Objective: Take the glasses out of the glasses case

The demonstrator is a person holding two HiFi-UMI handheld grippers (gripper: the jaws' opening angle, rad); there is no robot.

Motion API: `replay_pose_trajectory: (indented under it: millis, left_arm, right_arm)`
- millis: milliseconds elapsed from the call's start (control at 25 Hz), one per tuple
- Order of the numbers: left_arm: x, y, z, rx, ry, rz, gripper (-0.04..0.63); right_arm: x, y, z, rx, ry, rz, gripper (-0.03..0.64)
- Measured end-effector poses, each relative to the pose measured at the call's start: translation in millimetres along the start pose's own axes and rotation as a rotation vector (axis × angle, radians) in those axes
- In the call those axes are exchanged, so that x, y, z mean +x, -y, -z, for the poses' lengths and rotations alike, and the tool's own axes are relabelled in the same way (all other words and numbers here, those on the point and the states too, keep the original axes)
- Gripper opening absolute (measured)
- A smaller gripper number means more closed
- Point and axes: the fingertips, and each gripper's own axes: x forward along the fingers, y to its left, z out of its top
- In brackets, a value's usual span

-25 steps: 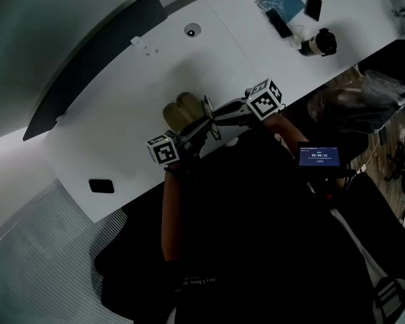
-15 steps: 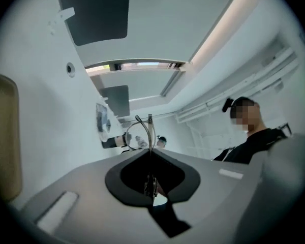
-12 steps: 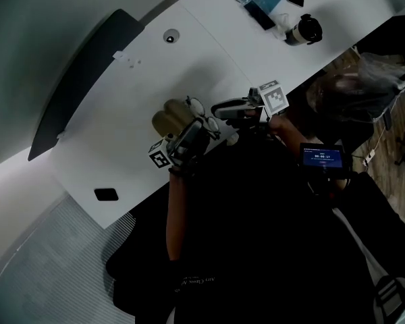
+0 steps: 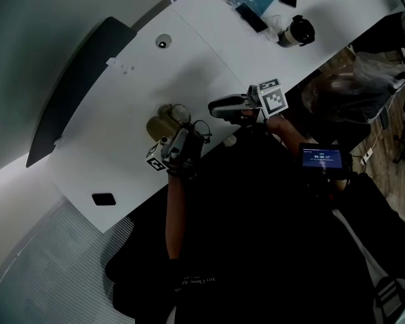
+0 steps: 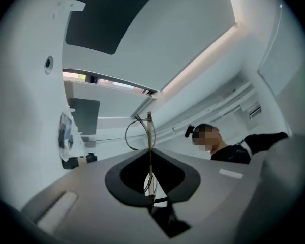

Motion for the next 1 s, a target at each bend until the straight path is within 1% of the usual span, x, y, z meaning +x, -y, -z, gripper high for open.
replay_pose_trajectory:
  millis: [80, 200, 320, 400, 480, 560, 680, 800, 840, 880, 920, 960, 1000]
  left_arm:
    - [-2.7, -17.1, 4.0, 0.058, -0.054, -0.081, 0.017]
    - [-7.9, -34.5, 11.8, 0.115, -0.138, -0.175, 0.017]
    - [-11.2, -37.3, 25.1, 0.133, -0.235, -0.222, 0.017]
    - [-4.2, -41.7, 31.1, 0.142, -0.27, -0.238, 0.017]
    - [2.0, -46.7, 30.9, 0.15, -0.276, -0.253, 0.017]
    - [0.9, -47.3, 27.8, 0.148, -0.282, -0.266, 0.017]
    - [-4.1, -49.5, 28.3, 0.126, -0.308, -0.285, 0.017]
    - [-9.6, -61.0, 24.9, 0.152, -0.317, -0.356, 0.017]
    - [-12.3, -64.8, 21.4, 0.168, -0.307, -0.391, 0.036]
    - [-16.2, -68.4, 16.7, 0.183, -0.29, -0.43, 0.085]
    - [-21.9, -71.8, 11.1, 0.2, -0.27, -0.476, 0.12]
    - [-29.2, -74.5, 4.5, 0.221, -0.248, -0.527, 0.133]
    - [-37.8, -75.9, -2.8, 0.244, -0.224, -0.581, 0.133]
  right_arm:
    - [5.9, 3.1, 8.3, -0.067, -0.074, 0.04, 0.137]
    - [12.0, 5.4, 10.0, -0.103, -0.104, 0.059, 0.163]
    - [21.6, 12.0, 20.6, -0.104, -0.167, 0.078, 0.167]
    - [22.1, 17.4, 25.9, -0.093, -0.236, 0.084, 0.167]
    - [21.6, 22.1, 28.2, -0.062, -0.285, 0.078, 0.169]
    - [25.6, 23.7, 29.1, -0.03, -0.308, 0.059, 0.169]
    - [27.7, 25.1, 33.2, -0.042, -0.346, 0.044, 0.153]
    - [25.4, 35.7, 34.9, -0.058, -0.369, 0.077, 0.14]
    - [24.9, 39.8, 34.8, -0.064, -0.374, 0.091, 0.138]
    - [23.5, 45.2, 33.9, -0.073, -0.378, 0.113, 0.138]
    - [20.5, 53.2, 31.8, -0.082, -0.38, 0.148, 0.138]
    - [15.4, 65.0, 28.7, -0.091, -0.383, 0.203, 0.138]
    - [8.2, 81.1, 25.6, -0.099, -0.392, 0.282, 0.138]
